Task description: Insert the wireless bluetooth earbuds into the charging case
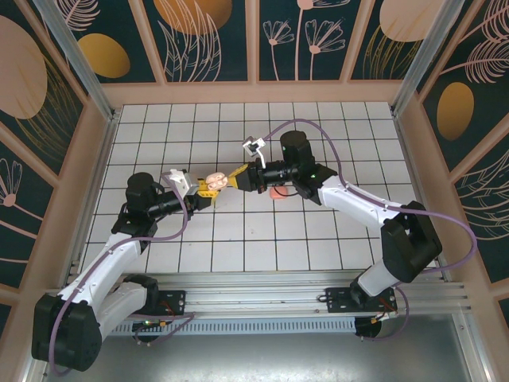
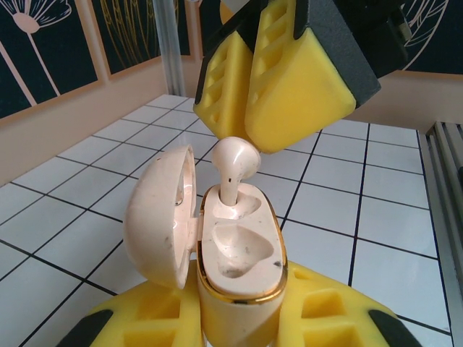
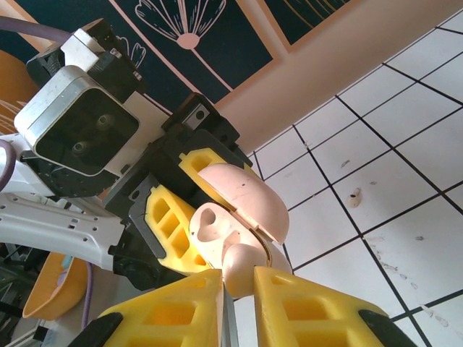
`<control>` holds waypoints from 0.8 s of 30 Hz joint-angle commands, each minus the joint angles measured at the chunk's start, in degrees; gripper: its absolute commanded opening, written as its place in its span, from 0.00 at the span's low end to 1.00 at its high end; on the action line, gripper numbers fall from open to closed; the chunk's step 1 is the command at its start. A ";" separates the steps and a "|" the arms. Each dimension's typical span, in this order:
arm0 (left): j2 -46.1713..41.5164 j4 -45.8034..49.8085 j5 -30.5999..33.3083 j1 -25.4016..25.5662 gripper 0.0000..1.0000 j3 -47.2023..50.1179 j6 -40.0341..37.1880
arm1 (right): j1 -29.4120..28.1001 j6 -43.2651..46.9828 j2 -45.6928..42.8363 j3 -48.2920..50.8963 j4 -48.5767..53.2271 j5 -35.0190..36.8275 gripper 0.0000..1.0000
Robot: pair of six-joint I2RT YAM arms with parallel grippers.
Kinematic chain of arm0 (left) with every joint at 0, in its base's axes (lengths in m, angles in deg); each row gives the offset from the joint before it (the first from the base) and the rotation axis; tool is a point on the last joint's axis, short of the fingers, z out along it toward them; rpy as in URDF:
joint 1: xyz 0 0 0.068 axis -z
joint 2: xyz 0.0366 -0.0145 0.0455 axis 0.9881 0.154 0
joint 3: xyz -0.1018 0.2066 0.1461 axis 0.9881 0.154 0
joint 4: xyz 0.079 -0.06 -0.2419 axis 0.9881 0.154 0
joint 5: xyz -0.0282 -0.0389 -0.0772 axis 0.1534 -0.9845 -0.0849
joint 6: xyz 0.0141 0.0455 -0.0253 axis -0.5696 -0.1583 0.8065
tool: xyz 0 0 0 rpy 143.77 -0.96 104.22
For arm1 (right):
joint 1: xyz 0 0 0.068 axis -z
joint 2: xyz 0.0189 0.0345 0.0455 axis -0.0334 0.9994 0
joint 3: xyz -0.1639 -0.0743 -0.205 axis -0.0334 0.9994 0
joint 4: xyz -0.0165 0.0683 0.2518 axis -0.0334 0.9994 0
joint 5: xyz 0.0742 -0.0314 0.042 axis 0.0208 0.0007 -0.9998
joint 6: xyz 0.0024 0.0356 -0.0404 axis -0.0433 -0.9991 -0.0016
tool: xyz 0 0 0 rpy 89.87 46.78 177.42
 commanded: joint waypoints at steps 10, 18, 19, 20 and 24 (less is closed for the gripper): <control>-0.51 -1.25 0.33 0.13 0.12 -1.48 -0.34 | -2.26 1.53 0.00 -2.01 -0.58 -1.41 0.19; -0.42 -1.25 0.72 0.14 0.12 -1.57 -0.36 | -2.66 1.41 -0.11 -2.21 -0.50 -1.35 0.21; -0.43 -1.25 0.79 0.18 0.12 -1.54 -0.36 | -2.70 1.41 -0.06 -2.21 -0.48 -1.35 0.22; -0.32 -1.27 0.84 0.17 0.12 -1.52 -0.36 | -2.70 1.46 -0.15 -2.21 -0.48 -1.30 0.23; -0.29 -1.25 1.21 0.17 0.12 -1.52 -0.35 | -2.79 1.53 -0.23 -2.21 -0.39 -1.26 0.23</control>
